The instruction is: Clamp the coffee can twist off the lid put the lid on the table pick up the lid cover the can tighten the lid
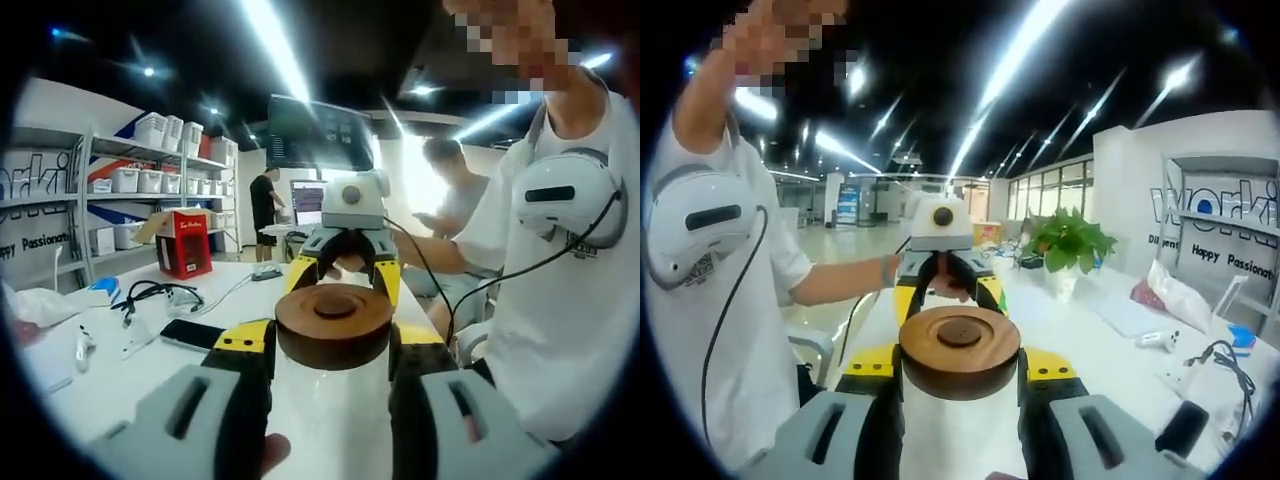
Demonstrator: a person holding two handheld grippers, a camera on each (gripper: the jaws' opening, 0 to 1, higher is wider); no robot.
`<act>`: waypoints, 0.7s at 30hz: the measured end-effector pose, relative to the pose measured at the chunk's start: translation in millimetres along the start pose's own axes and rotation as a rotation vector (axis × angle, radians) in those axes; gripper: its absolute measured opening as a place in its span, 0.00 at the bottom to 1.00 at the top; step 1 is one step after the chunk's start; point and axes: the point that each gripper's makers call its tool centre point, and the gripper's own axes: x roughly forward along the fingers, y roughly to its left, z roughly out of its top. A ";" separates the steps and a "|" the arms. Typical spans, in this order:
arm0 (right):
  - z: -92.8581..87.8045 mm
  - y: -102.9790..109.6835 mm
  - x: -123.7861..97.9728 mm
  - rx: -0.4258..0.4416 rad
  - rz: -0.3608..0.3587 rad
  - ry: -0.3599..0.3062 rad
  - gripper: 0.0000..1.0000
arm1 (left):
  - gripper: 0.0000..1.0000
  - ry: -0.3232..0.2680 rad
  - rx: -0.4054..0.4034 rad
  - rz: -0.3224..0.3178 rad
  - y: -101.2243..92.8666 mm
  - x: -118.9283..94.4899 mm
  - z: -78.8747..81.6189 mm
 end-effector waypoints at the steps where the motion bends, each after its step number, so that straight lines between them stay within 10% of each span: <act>1: -0.4 -0.3 -0.1 0.004 0.000 -0.003 0.40 | 0.34 -0.001 -0.002 0.000 0.2 0.1 -0.1; 21: -0.1 -2.3 2.0 0.030 -0.005 -0.054 0.41 | 0.35 -0.022 -0.022 -0.012 0.7 -0.4 -1.8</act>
